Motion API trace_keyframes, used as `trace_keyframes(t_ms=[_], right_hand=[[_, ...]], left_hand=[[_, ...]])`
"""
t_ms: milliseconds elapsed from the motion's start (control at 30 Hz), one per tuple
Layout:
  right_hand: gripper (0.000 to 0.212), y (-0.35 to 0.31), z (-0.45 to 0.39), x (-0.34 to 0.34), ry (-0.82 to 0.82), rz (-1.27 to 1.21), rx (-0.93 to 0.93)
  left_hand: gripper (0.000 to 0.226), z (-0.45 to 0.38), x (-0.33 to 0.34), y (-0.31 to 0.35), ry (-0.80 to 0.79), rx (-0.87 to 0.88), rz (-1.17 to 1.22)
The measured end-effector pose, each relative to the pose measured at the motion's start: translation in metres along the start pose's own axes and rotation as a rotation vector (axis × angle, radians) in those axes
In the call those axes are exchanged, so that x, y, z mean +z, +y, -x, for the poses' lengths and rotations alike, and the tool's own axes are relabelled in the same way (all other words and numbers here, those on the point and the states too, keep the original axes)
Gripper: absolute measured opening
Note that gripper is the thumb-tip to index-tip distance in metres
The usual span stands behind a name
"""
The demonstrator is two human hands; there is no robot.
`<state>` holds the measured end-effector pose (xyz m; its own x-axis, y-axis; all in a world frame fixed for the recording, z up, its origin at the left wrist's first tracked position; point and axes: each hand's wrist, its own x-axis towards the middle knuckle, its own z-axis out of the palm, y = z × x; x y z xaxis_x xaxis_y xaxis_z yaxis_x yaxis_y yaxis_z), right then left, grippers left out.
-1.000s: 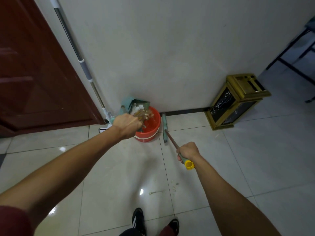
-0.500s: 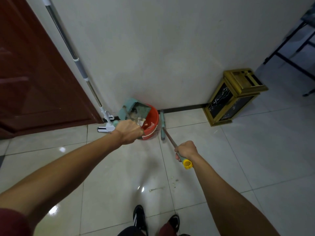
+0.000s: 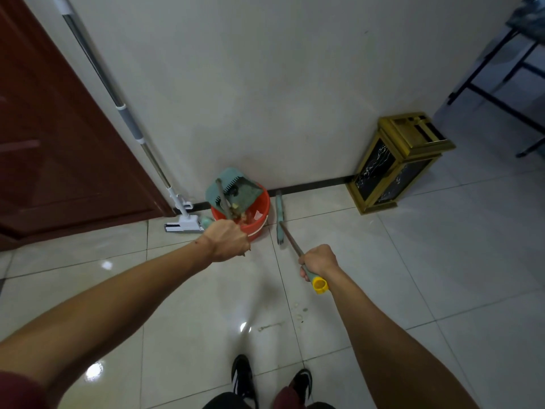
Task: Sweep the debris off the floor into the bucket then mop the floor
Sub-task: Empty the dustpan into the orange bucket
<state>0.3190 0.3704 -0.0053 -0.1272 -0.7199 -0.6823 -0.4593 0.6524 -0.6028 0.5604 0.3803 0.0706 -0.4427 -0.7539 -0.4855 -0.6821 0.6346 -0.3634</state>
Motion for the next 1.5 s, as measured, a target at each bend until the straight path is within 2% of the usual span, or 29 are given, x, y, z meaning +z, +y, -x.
trace_keyframes(t_ms=[233,433,633,733,833,1100,1333,1500], right_hand=[[0.017,0.008,0.002,-0.003,-0.020,-0.031,0.013],[0.018,0.010,0.005,-0.004,-0.018,-0.044,0.004],[0.016,0.013,0.008,-0.005,-0.017,-0.020,-0.009],[0.015,0.018,0.011,-0.005,-0.030,-0.025,-0.009],[0.012,0.023,0.012,-0.006,-0.047,-0.039,-0.002],[0.013,0.028,0.015,-0.018,-0.006,-0.075,0.009],[0.014,0.037,0.020,-0.016,-0.011,-0.051,-0.010],[0.012,0.045,0.022,-0.017,-0.042,-0.074,-0.012]], left_hand=[[0.022,0.003,-0.003,0.008,-0.057,0.003,-0.072],[0.024,0.002,-0.008,-0.002,0.003,-0.035,-0.046],[0.022,0.002,-0.012,0.023,-0.026,0.042,-0.148],[0.024,0.002,-0.011,0.040,-0.072,0.070,-0.108],[0.022,0.003,-0.005,0.044,-0.057,0.060,-0.058],[0.020,0.009,-0.026,0.006,0.016,-0.008,-0.064],[0.024,0.007,-0.037,0.029,0.047,-0.047,-0.078],[0.025,0.013,-0.033,0.041,0.028,-0.116,0.085]])
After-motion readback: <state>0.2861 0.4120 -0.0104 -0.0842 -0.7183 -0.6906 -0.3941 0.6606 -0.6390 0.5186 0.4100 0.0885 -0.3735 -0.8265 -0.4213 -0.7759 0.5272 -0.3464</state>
